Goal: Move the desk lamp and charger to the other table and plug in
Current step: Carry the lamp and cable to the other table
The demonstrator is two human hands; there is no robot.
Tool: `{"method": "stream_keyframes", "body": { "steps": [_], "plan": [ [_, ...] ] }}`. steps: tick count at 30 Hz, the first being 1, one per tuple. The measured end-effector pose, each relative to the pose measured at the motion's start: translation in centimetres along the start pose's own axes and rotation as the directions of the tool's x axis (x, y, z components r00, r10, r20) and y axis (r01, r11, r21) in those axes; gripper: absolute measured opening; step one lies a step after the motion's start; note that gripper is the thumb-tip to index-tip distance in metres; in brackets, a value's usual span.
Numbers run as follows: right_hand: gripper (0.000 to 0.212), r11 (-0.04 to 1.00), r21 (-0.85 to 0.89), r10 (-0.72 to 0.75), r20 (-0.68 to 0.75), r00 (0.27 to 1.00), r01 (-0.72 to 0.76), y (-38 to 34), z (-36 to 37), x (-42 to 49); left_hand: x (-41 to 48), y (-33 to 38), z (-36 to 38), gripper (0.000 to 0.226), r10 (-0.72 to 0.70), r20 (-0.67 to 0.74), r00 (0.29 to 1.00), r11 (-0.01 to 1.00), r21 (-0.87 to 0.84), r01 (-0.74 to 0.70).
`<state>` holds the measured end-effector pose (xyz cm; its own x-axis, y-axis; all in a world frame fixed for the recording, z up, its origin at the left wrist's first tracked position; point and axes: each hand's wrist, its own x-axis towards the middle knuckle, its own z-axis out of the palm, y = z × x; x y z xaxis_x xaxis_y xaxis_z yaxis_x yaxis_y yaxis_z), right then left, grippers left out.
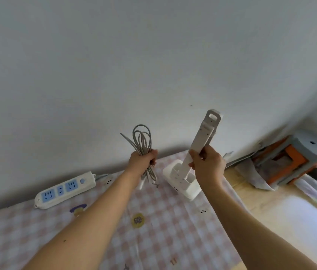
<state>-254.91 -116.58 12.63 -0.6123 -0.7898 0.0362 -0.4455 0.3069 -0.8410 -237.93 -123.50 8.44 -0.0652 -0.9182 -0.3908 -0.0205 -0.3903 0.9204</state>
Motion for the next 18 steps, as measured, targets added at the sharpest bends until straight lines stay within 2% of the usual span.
{"method": "stream_keyframes", "body": {
  "steps": [5,11,16,18],
  "plan": [
    [0.027,1.0,0.017,0.012,0.002,1.0,-0.012,0.5,1.7,2.2,1.3,0.2,0.7,0.023,0.006,-0.08,0.997,1.0,-0.013,-0.007],
    [0.027,0.996,0.049,0.074,0.065,0.995,-0.077,0.7,2.9,4.3,2.5,0.9,1.7,0.019,-0.019,-0.102,0.995,0.999,-0.028,0.016],
    [0.023,0.999,0.019,0.031,0.071,0.997,-0.032,1.2,3.4,4.8,2.7,0.9,2.4,0.015,-0.043,-0.128,0.991,0.999,-0.021,0.041],
    [0.023,0.999,-0.046,-0.011,0.07,0.997,0.014,1.3,3.6,4.6,2.8,0.8,2.5,0.015,-0.048,-0.134,0.99,0.999,-0.02,0.045]
  ]
}}
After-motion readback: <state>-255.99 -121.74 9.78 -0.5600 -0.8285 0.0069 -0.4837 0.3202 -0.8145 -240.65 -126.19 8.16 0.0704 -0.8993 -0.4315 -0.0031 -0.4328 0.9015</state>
